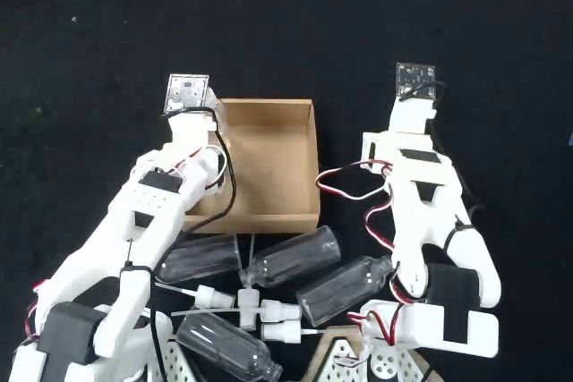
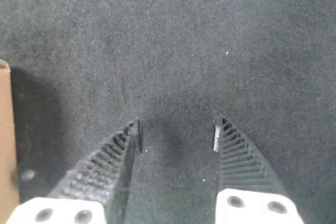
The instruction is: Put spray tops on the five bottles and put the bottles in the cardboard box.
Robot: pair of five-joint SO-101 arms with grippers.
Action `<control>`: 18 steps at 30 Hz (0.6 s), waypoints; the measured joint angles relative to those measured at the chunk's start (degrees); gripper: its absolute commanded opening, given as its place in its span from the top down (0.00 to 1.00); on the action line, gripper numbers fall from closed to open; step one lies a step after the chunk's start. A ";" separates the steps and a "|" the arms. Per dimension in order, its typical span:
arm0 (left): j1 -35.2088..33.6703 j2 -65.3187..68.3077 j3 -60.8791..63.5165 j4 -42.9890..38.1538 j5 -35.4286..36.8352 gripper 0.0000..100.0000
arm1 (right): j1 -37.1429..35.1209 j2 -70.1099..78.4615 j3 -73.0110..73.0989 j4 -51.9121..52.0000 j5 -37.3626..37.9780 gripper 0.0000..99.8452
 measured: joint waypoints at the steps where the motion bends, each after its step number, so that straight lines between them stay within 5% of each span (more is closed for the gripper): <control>1: 0.00 0.00 0.00 0.00 0.00 0.90 | 0.00 0.00 0.00 0.00 0.00 0.81; 18: -0.35 0.00 -1.58 0.00 0.00 0.90 | 0.00 0.00 0.00 0.00 0.00 0.81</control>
